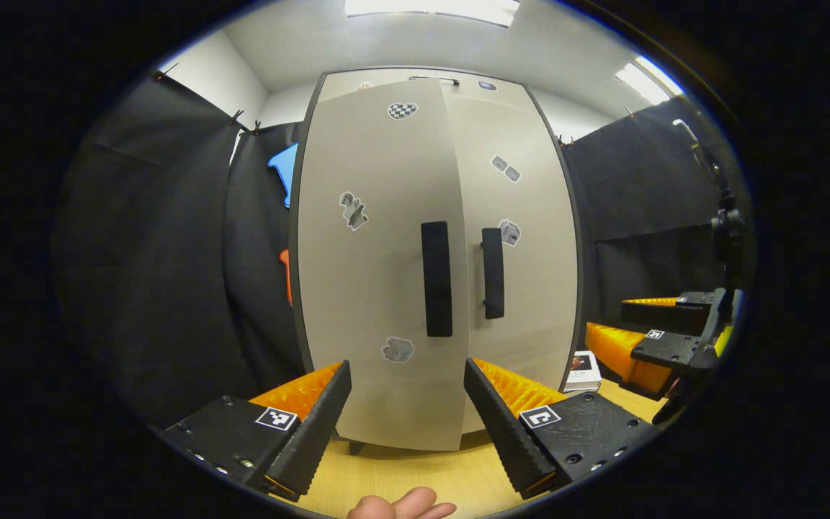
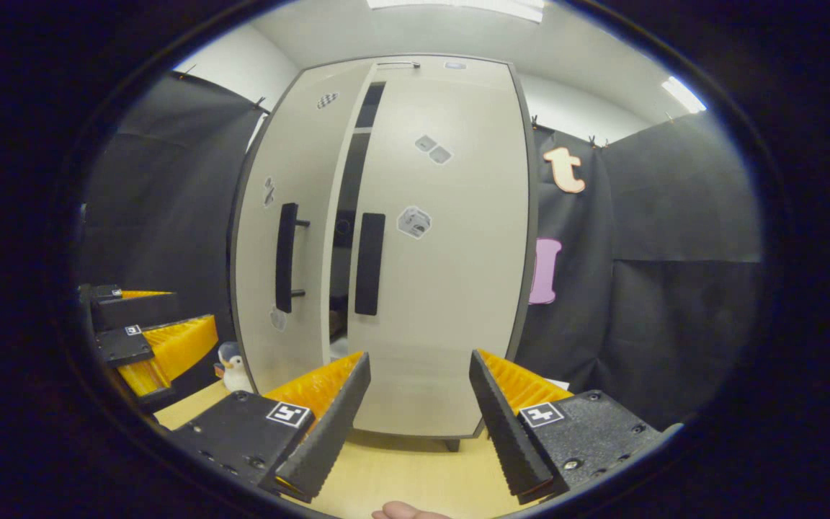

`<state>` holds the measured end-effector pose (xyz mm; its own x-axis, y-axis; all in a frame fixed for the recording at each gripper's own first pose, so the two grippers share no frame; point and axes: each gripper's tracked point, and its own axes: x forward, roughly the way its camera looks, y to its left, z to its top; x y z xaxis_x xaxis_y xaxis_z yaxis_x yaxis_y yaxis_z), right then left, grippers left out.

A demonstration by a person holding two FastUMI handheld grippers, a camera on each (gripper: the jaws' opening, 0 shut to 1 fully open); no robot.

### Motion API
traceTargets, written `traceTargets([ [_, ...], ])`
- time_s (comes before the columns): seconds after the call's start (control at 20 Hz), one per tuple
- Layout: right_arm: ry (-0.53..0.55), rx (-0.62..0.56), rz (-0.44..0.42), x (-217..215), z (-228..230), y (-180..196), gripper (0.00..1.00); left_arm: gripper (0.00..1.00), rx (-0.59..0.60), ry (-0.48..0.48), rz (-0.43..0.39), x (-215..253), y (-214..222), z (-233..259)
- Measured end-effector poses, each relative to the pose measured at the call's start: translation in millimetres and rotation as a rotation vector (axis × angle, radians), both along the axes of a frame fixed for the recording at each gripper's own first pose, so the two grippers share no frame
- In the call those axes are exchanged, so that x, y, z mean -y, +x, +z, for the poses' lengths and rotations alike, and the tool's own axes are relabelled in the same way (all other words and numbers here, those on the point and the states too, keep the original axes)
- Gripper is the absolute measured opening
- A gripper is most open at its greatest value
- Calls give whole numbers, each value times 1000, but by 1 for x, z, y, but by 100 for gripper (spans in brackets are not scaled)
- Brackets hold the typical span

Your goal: Grab one shoe with the right hand and put it into the shoe cabinet, grab the other shoe with the left hand and put it into the shoe cabinet; then close the right door with the right hand and the left door with the left hand.

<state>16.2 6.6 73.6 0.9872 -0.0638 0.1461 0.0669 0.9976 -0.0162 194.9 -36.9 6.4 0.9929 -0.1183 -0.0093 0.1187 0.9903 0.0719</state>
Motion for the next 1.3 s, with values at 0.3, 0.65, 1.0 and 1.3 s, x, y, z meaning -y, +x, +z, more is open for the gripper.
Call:
traceTargets([
  [0.3,-24,-34,26,-5,-6,-1,91,96,29,97,89,-2,6,18],
  [0.65,-6,-38,9,-1,-1,2,91,96,83,159,26,13,-3,30],
  [1.0,-28,-100,19,-9,-13,34,91,96,35,143,-108,34,-5,11],
  [1.3,-69,-138,50,-26,-27,46,91,96,-18,101,-93,14,1,-10],
])
